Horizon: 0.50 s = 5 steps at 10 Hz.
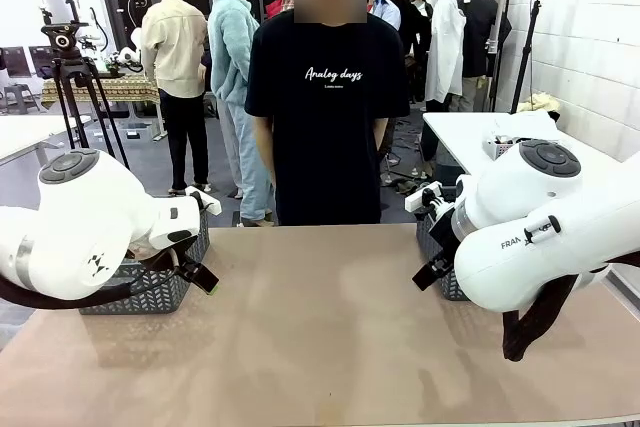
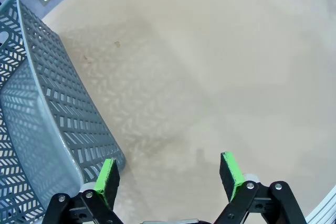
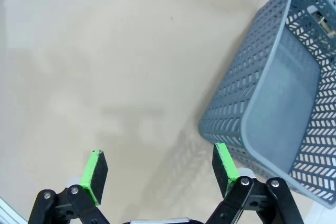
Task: Sort the tops and bottoms.
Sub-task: Lift clothes from the center of the table with your left hand.
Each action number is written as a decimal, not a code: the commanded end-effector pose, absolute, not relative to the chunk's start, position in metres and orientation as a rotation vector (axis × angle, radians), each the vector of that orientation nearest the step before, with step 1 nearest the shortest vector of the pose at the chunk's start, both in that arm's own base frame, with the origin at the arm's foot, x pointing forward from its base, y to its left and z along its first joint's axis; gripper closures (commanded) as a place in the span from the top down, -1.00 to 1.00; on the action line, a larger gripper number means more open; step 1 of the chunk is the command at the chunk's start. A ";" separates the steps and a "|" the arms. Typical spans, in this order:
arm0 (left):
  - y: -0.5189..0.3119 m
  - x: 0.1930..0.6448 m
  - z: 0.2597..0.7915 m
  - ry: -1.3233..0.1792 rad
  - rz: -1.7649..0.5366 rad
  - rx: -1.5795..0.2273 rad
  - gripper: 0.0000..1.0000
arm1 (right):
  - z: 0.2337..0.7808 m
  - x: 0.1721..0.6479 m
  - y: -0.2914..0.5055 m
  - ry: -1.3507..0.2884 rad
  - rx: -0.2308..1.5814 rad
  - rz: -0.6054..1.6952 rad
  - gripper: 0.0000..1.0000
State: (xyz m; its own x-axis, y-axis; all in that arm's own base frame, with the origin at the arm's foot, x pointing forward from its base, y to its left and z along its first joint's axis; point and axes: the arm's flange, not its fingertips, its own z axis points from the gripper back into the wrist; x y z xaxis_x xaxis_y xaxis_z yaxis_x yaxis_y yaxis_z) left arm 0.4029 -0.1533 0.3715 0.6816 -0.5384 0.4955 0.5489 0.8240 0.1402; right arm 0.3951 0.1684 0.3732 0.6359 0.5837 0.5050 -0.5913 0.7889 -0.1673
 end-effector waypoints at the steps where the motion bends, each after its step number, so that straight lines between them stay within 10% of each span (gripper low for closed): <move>1: -0.152 0.404 0.372 -0.549 -0.606 -0.021 1.00 | 0.373 0.395 0.168 -0.572 0.015 0.670 1.00; 5: -0.152 0.404 0.372 -0.549 -0.606 -0.021 1.00 | 0.373 0.395 0.168 -0.572 0.015 0.670 1.00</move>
State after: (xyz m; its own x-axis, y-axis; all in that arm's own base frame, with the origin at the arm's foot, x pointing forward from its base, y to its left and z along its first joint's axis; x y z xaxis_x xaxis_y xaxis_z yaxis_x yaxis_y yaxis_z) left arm 0.4029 -0.1533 0.3715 0.6817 -0.5383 0.4954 0.5488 0.8241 0.1403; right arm 0.3951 0.1684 0.3732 0.6358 0.5837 0.5050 -0.5913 0.7889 -0.1674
